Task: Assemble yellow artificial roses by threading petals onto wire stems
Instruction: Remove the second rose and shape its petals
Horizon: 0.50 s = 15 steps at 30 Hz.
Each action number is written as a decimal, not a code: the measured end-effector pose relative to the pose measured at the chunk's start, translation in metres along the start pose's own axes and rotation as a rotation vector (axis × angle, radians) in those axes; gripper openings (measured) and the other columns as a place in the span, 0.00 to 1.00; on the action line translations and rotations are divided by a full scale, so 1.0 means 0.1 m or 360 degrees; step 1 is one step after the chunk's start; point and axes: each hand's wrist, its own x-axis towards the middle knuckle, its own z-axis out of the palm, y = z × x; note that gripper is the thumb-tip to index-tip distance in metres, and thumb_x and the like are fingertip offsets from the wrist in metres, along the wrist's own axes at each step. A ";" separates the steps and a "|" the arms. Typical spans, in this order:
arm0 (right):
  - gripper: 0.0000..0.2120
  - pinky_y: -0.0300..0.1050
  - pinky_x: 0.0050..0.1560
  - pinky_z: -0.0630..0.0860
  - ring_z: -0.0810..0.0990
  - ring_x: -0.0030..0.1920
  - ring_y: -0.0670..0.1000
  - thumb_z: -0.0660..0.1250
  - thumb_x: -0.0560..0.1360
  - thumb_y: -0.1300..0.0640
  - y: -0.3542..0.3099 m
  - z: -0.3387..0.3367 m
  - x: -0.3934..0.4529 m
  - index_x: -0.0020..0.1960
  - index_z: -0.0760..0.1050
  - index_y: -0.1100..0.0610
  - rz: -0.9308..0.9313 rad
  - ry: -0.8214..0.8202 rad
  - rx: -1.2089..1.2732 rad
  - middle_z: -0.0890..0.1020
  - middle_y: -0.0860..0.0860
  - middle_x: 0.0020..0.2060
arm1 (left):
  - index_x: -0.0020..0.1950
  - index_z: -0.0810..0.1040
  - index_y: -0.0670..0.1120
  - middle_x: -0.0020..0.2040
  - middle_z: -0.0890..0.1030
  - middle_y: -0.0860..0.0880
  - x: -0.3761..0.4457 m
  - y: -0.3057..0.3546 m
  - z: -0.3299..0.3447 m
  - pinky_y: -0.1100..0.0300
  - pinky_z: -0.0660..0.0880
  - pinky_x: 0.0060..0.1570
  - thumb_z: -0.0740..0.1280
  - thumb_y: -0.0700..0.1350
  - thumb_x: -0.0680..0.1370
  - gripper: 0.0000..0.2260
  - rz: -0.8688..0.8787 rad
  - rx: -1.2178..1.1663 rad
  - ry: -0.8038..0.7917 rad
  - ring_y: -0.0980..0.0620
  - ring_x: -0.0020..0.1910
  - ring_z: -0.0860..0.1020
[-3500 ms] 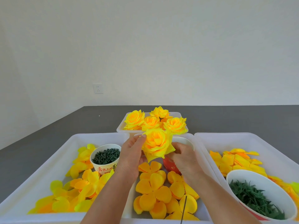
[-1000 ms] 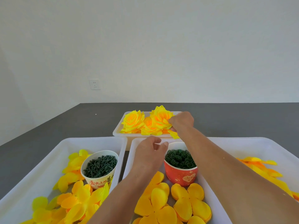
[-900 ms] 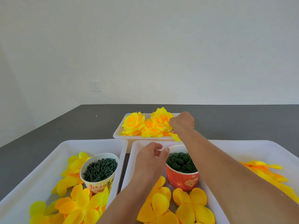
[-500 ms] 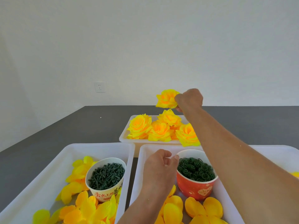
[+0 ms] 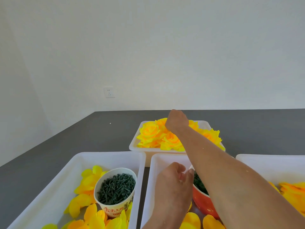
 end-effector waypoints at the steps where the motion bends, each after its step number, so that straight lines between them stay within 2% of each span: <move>1: 0.11 0.47 0.49 0.76 0.78 0.56 0.58 0.64 0.73 0.65 0.00 -0.03 0.00 0.55 0.75 0.61 -0.0008 -0.0003 -0.0021 0.80 0.57 0.54 | 0.55 0.77 0.48 0.47 0.79 0.54 0.00 0.00 0.00 0.64 0.71 0.45 0.62 0.53 0.78 0.12 0.0004 0.0009 0.0004 0.52 0.46 0.80; 8: 0.09 0.44 0.42 0.70 0.78 0.53 0.58 0.63 0.73 0.64 0.01 -0.25 -0.07 0.52 0.75 0.62 0.0013 0.0004 -0.0008 0.78 0.58 0.53 | 0.53 0.77 0.47 0.48 0.79 0.52 0.03 0.01 -0.04 0.60 0.74 0.48 0.62 0.51 0.78 0.10 -0.0061 -0.0055 -0.0011 0.51 0.46 0.81; 11: 0.09 0.44 0.42 0.70 0.78 0.52 0.58 0.62 0.74 0.64 0.02 -0.31 -0.14 0.53 0.75 0.62 0.0022 0.0021 -0.0008 0.78 0.59 0.53 | 0.47 0.76 0.48 0.49 0.81 0.50 0.03 0.01 -0.05 0.58 0.75 0.48 0.63 0.50 0.78 0.07 -0.0080 -0.0044 -0.0013 0.48 0.47 0.81; 15: 0.09 0.47 0.47 0.73 0.77 0.54 0.59 0.62 0.74 0.64 0.03 -0.39 -0.25 0.53 0.75 0.62 0.0009 0.0075 -0.0019 0.78 0.58 0.54 | 0.41 0.74 0.47 0.46 0.82 0.46 0.02 0.05 -0.08 0.54 0.76 0.47 0.64 0.49 0.78 0.09 -0.0101 -0.0037 -0.0013 0.47 0.45 0.81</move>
